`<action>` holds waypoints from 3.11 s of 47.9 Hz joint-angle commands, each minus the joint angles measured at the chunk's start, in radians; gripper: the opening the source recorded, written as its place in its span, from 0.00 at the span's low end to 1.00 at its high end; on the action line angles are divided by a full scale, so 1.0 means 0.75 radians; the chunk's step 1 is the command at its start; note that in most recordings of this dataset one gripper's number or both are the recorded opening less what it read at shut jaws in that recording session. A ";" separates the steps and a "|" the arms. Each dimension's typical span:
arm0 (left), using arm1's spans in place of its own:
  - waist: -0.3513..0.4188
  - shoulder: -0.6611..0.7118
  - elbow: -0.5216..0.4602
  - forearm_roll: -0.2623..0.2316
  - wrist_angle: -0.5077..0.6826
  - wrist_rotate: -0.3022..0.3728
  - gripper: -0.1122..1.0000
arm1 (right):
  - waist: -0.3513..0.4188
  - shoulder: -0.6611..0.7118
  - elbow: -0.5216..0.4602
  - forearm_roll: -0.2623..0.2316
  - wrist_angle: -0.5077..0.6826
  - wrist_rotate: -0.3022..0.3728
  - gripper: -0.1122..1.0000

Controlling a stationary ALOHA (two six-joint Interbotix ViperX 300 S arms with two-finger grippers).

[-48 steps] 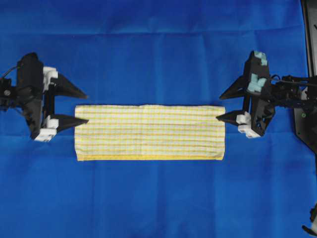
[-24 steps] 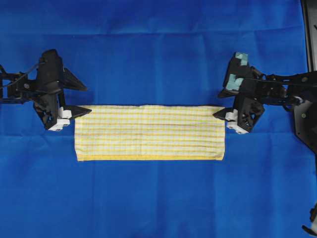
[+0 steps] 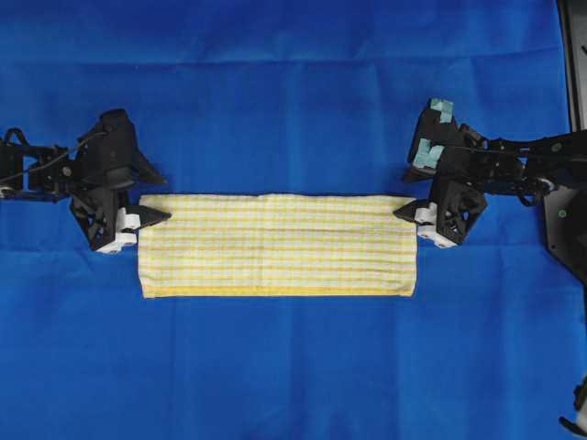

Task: Fold the yellow towel.
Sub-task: 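Grasp the left and right ends of the folded strip with both grippers, then lift the strip and rotate it to lie vertically on the table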

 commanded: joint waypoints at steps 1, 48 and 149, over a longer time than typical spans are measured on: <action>-0.004 -0.004 -0.033 -0.002 0.061 -0.002 0.58 | -0.004 -0.004 -0.025 -0.004 -0.006 -0.006 0.70; -0.004 -0.440 -0.198 0.006 0.583 0.006 0.12 | -0.104 -0.460 -0.039 -0.082 0.202 -0.002 0.12; -0.360 0.295 -1.137 0.016 0.358 0.110 0.12 | -0.581 0.074 -0.665 -0.389 0.123 -0.008 0.12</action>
